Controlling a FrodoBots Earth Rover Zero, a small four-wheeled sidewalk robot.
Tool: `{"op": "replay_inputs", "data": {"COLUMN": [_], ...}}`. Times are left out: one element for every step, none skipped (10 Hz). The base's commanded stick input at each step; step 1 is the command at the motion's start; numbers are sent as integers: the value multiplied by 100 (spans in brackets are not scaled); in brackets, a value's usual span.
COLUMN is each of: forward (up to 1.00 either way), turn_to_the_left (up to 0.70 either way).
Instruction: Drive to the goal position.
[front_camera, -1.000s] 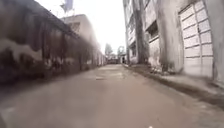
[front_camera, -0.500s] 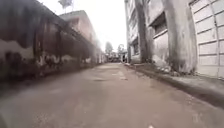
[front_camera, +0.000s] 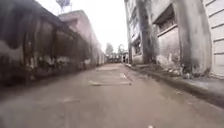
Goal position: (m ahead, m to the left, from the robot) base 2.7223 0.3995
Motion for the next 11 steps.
{"op": "replay_inputs", "data": {"forward": [100,100,100,100,100,100,100,100,100,100,100], "turn_to_the_left": [0,0,0,0,0,0,0,0,0,0,0]}}
